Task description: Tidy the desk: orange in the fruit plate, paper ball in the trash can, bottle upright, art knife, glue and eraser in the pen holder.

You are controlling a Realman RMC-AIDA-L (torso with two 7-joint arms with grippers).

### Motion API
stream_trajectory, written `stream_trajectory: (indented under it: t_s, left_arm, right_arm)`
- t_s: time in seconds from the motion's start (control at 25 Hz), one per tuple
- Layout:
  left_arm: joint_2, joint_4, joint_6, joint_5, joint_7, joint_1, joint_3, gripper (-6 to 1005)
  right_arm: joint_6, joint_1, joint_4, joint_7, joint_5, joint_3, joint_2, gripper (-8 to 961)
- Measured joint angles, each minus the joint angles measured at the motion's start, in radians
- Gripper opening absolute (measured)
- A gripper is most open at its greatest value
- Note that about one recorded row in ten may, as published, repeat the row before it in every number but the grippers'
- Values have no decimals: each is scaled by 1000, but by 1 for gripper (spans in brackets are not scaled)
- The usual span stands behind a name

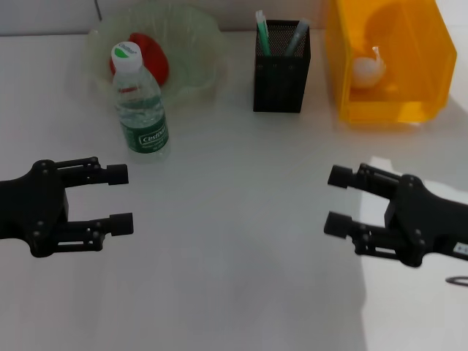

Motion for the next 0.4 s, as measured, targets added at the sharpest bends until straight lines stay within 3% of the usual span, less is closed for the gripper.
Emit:
stream_trajectory:
  t_s: [0.16,0.24,0.4]
  left_arm:
    - [2,27,32,8,-54,-10,4,751]
    - [-15,84,39,17,-95,0,0,751]
    - [-27,109,43,17,-105,8,-4,751]
  right_arm:
    - [-99,-32,12,-48,-84,50,14,802]
    - [-111,-31,37,-49,-86,51,14,802]
    - [-125,-21,44,-50,-88,52,14,802]
